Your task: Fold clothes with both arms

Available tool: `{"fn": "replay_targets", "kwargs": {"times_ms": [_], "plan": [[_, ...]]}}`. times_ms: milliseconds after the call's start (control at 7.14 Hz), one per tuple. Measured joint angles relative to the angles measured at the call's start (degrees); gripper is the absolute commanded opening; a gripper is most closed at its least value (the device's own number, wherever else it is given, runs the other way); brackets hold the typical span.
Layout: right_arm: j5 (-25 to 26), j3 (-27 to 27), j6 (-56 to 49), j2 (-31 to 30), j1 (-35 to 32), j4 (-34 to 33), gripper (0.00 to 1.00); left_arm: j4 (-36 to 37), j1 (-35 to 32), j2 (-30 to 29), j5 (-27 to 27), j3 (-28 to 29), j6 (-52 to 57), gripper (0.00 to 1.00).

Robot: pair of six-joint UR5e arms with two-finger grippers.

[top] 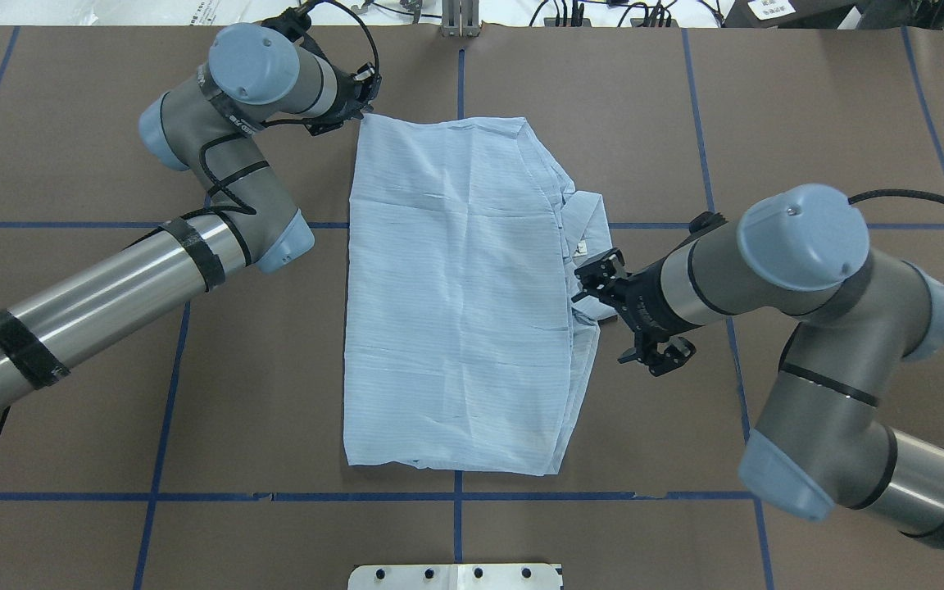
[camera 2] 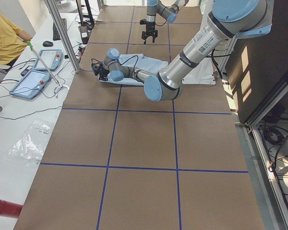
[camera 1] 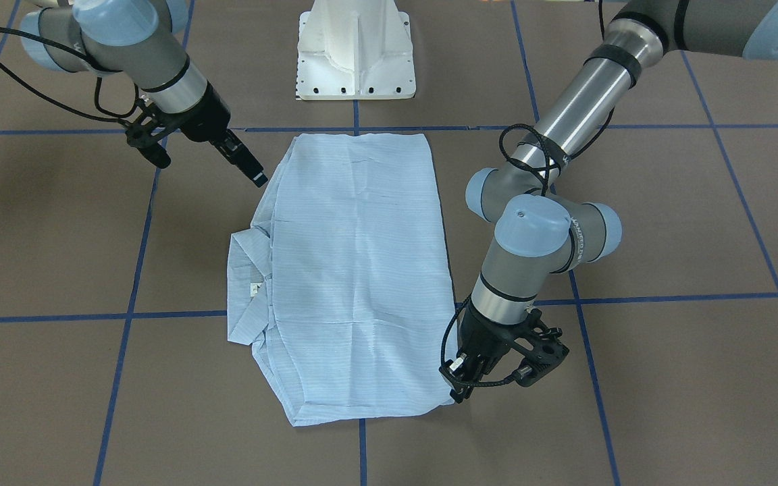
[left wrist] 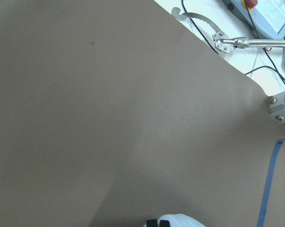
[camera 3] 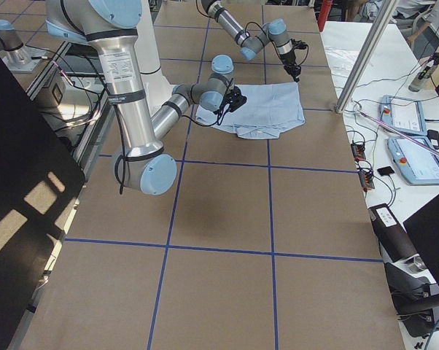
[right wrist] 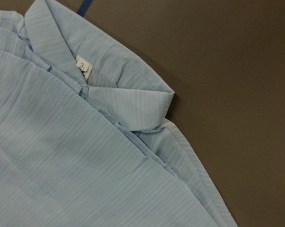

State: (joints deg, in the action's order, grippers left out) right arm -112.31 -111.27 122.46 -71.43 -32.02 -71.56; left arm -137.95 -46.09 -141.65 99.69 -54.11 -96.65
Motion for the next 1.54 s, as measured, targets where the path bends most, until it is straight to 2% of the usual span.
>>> {"fn": "replay_targets", "kwargs": {"times_ms": [140,420,700,980,1260,1400,1540], "plan": [[4.4,0.9,0.2,1.4,3.3,-0.1,1.0,0.3,-0.2,1.5,0.9,-3.7,-0.2,0.69],[14.1,1.5,1.3,2.5,11.2,-1.1,1.0,0.6,-0.3,8.0,4.1,-12.9,-0.4,0.69],[21.5,2.0,5.0,2.6,18.1,-3.8,0.98,0.4,-0.3,10.1,5.0,-15.3,-0.4,0.69],[24.2,3.5,8.0,3.0,20.5,-4.8,0.89,0.2,-0.3,10.5,5.1,-15.6,-0.4,0.69],[24.6,4.8,8.8,3.5,20.6,-5.0,0.86,0.1,-0.3,10.5,5.1,-15.6,-0.5,0.69],[24.7,5.0,8.9,3.5,20.6,-5.0,0.66,0.1,-0.3,10.5,5.1,-15.6,-0.5,0.69],[24.7,5.0,9.0,3.6,20.5,-5.1,0.6,0.1,-0.3,10.5,5.1,-15.6,-0.5,0.69]]}}
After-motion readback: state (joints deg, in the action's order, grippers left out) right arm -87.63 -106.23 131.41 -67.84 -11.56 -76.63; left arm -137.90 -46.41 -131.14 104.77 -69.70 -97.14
